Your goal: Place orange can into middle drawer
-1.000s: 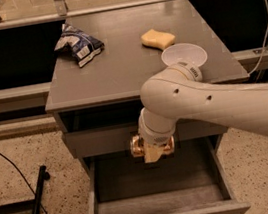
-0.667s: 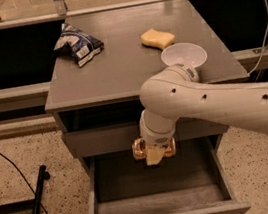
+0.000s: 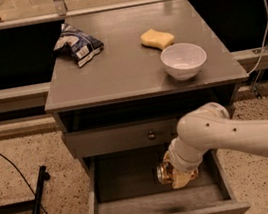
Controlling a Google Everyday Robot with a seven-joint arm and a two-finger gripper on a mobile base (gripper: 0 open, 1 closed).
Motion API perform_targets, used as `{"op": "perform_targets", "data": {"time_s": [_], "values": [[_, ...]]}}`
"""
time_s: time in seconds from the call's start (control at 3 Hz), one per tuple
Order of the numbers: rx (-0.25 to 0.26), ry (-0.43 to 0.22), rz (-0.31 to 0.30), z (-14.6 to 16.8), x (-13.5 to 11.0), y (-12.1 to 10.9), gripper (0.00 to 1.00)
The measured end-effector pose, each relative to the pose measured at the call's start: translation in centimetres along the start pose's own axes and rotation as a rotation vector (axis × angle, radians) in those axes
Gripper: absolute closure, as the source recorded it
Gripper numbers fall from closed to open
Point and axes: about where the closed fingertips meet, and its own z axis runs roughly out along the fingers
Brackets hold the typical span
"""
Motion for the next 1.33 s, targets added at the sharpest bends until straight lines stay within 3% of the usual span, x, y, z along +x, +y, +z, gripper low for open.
{"op": "perform_targets", "data": {"time_s": [0.33,0.67,1.0,1.33], "values": [[0.038,-0.052,-0.087,3.4,3.6,1.6,1.0],[0.033,-0.048,-0.09,3.3,3.3,1.6,1.0],[-0.021,-0.097,-0.075,4.1,3.6,1.6,1.0],[-0.105,-0.169,-0.071,9.2,4.6,1.4,1.0]]}}
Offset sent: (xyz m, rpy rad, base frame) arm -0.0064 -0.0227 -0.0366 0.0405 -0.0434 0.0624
